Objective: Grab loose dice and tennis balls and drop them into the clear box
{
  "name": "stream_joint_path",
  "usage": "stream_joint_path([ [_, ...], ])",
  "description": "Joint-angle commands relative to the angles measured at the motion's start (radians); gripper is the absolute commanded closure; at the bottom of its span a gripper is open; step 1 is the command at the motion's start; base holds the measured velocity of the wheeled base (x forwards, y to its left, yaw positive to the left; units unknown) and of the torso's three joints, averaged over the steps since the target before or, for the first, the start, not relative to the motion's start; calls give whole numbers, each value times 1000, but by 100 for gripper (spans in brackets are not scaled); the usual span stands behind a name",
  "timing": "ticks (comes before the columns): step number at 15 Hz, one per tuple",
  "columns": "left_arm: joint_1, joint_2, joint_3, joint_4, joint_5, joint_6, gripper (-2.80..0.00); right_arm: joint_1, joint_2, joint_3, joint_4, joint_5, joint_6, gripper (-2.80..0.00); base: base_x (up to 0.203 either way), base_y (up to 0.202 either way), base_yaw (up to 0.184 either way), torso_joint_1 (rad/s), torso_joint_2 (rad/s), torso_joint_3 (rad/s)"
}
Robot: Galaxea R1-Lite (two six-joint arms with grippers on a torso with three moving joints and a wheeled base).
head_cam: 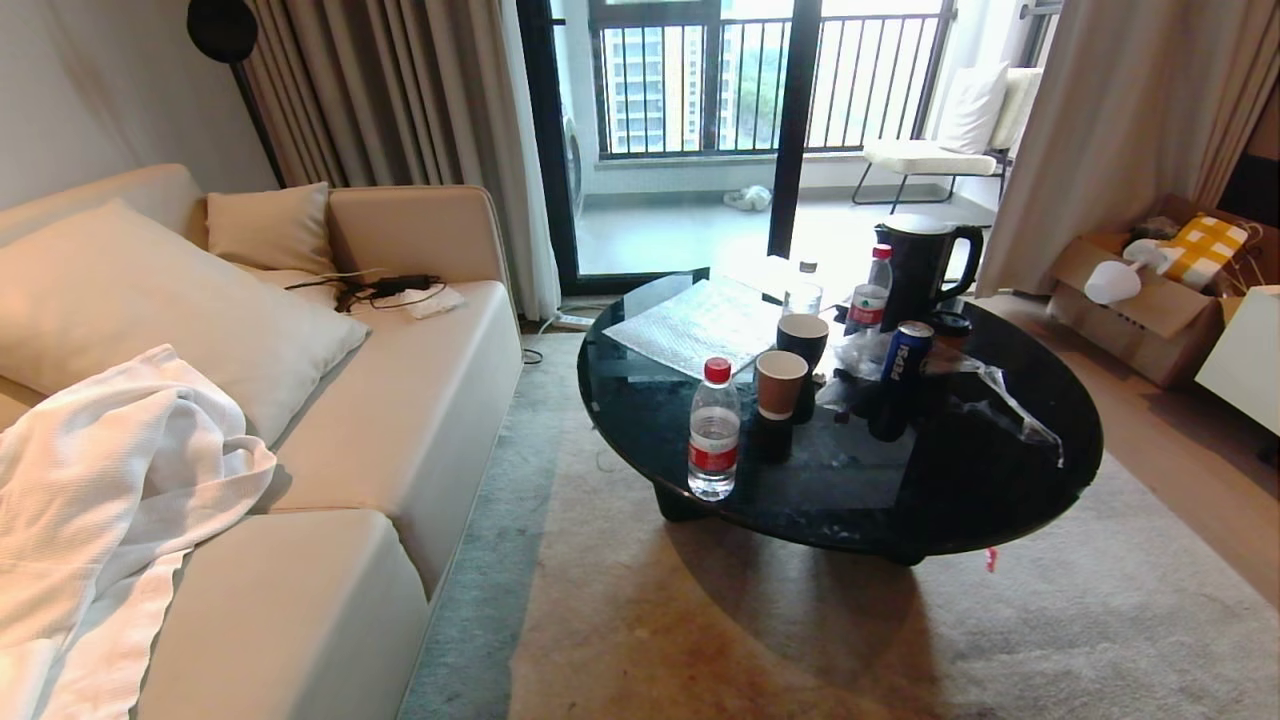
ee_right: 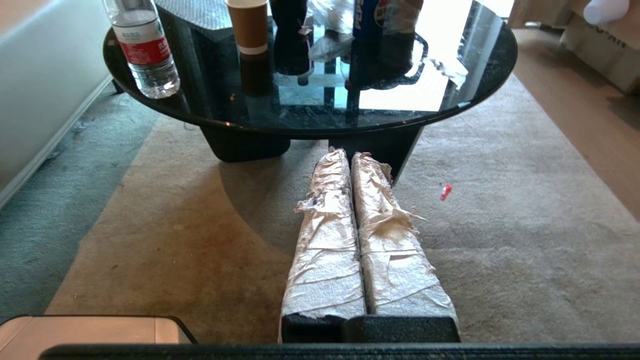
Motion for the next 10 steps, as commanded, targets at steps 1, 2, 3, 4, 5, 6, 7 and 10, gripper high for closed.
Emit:
stream_joint_path([
  [1,0,0,0,0,0,0,0,0,2,0,0,0,3,0,0,0,0,0,0,0],
  [2,0,0,0,0,0,0,0,0,2,0,0,0,6,0,0,0,0,0,0,0],
  [3,0,0,0,0,0,0,0,2,2,0,0,-1,4,0,0,0,0,0,0,0],
  [4,0,0,0,0,0,0,0,1,2,0,0,-1,4,0,0,0,0,0,0,0],
  [5,0,0,0,0,0,0,0,2,2,0,0,-1,4,0,0,0,0,0,0,0],
  [6,0,0,0,0,0,0,0,0,2,0,0,-1,6,0,0,0,0,0,0,0],
  [7,0,0,0,0,0,0,0,0,2,0,0,-1,6,0,0,0,0,0,0,0],
  [10,0,0,0,0,0,0,0,2,2,2,-3,-1,4,0,0,0,0,0,0,0],
])
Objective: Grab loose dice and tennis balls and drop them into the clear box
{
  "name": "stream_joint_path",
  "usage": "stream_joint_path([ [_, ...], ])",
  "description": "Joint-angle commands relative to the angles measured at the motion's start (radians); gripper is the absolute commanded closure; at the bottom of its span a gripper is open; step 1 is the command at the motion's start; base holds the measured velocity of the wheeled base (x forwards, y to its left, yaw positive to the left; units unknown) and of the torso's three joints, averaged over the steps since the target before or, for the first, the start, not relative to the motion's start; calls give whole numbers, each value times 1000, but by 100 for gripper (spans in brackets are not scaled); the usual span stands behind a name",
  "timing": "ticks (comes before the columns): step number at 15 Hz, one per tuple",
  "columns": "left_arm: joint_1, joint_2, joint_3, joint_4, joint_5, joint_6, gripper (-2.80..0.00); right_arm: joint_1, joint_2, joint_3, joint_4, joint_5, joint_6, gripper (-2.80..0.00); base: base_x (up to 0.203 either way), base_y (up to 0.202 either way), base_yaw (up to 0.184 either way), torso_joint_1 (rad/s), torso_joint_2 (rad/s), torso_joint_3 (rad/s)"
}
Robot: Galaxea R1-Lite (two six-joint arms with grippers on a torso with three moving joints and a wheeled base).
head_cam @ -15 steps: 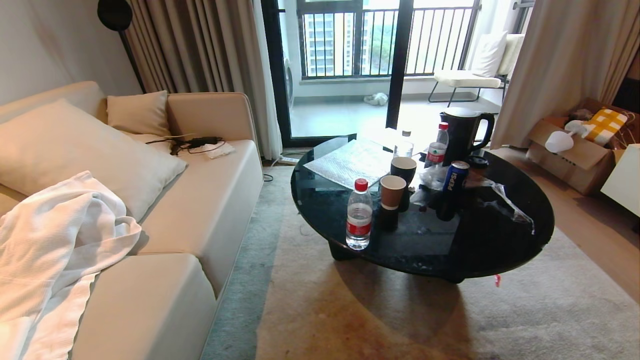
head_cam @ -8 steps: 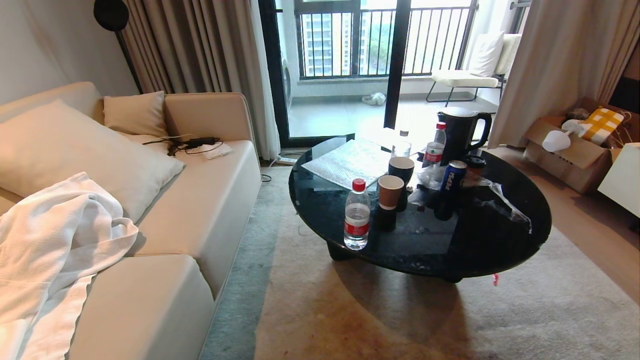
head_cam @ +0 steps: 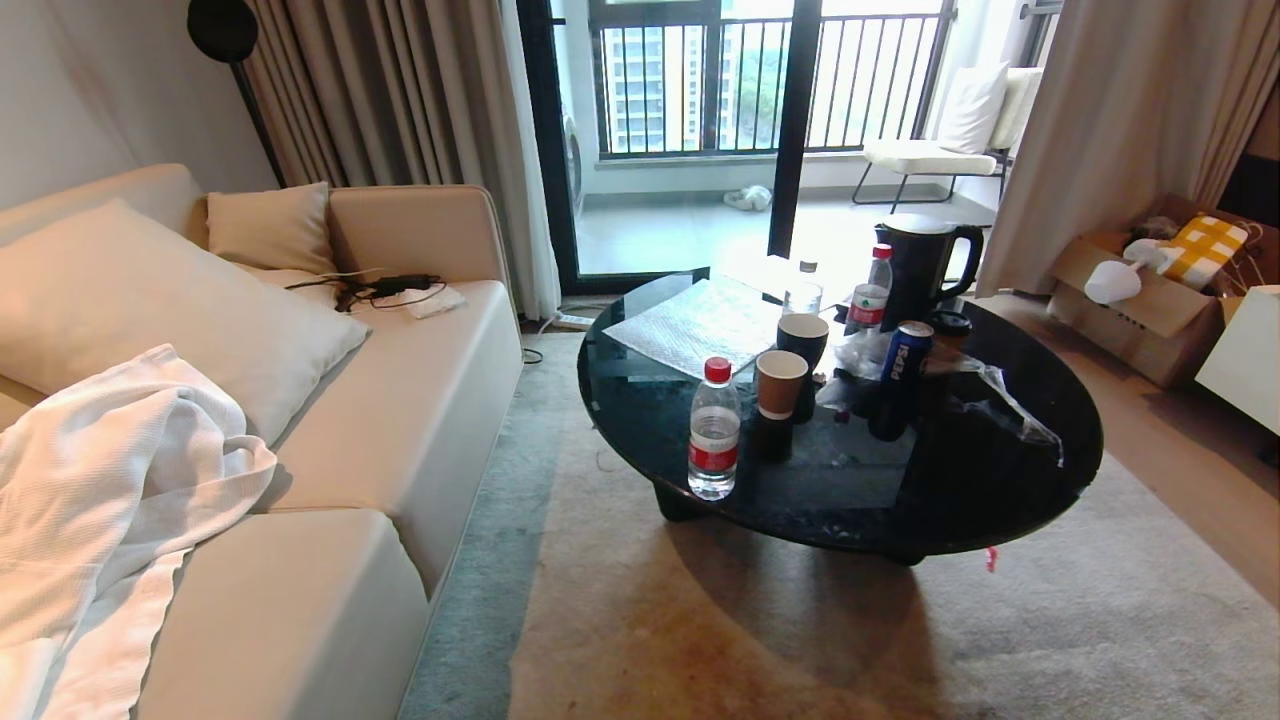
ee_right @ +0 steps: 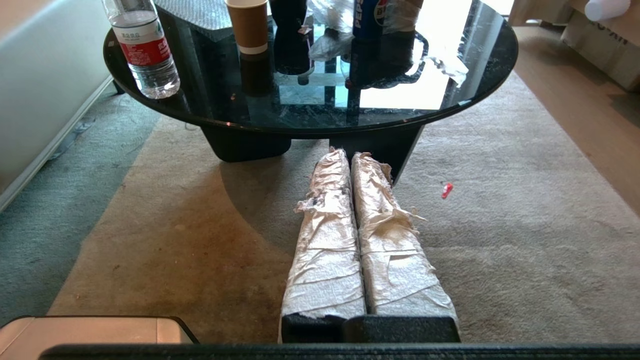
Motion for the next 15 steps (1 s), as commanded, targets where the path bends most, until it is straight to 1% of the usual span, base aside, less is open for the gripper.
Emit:
stream_joint_path([
  [1,0,0,0,0,0,-1,0,0,2,1,0,0,1,0,0,0,0,0,0,0],
  [15,0,0,0,0,0,-1,0,0,2,0,2,-1,4,0,0,0,0,0,0,0],
])
